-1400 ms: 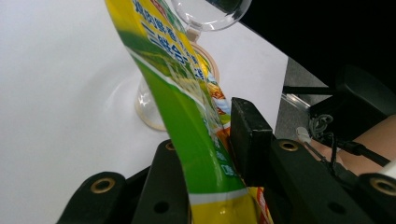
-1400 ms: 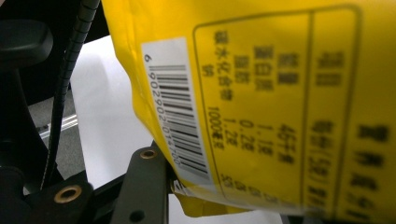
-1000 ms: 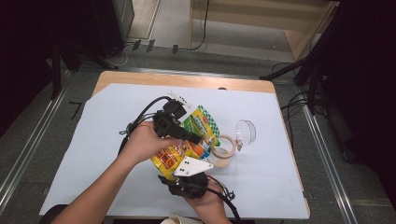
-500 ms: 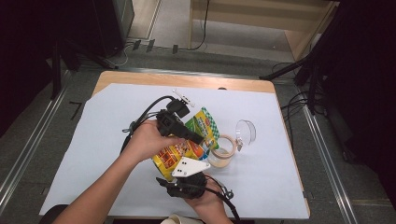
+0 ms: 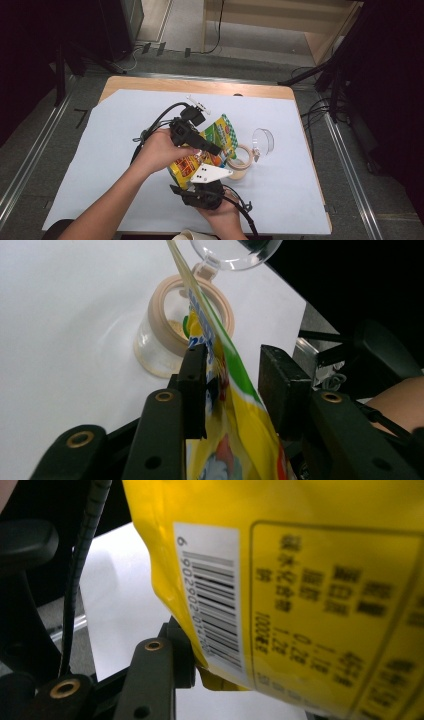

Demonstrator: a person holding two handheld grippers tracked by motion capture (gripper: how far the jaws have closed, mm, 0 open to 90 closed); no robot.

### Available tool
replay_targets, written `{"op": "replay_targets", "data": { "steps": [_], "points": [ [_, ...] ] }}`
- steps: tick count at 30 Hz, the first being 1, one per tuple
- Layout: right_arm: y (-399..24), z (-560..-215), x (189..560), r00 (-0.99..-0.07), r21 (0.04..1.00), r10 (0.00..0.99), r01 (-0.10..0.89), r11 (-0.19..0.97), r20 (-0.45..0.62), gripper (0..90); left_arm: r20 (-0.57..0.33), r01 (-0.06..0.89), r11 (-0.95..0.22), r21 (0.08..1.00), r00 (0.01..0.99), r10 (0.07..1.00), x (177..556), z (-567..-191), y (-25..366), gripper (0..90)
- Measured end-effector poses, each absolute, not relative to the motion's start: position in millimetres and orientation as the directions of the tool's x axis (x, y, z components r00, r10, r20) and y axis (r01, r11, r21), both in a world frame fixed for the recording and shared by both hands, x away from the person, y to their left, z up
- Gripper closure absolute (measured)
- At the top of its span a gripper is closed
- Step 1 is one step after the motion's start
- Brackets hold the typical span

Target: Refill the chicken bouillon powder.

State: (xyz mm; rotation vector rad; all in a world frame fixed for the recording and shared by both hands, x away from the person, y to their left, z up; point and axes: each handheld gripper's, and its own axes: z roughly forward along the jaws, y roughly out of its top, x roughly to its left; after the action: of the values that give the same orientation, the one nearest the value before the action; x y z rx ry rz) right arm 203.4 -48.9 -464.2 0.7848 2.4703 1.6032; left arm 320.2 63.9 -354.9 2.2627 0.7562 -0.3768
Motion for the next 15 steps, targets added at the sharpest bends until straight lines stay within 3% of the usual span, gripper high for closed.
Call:
{"op": "replay_targets", "data": {
  "steps": [5,15],
  "points": [
    [-51.8,-463.7,205.6,-0.85,0.874,0.47,0.399,0.277,0.239,62.8,-0.447,0.61,-0.57,0.551,0.792,0.416,317.2,-350.7,66.2,62.7],
    [-51.5,-462.9,206.4,-0.853,0.871,0.472,0.391,0.297,0.222,61.0,-0.411,0.603,-0.588,0.539,0.797,0.441,317.9,-348.1,69.6,79.6]
  ]
}}
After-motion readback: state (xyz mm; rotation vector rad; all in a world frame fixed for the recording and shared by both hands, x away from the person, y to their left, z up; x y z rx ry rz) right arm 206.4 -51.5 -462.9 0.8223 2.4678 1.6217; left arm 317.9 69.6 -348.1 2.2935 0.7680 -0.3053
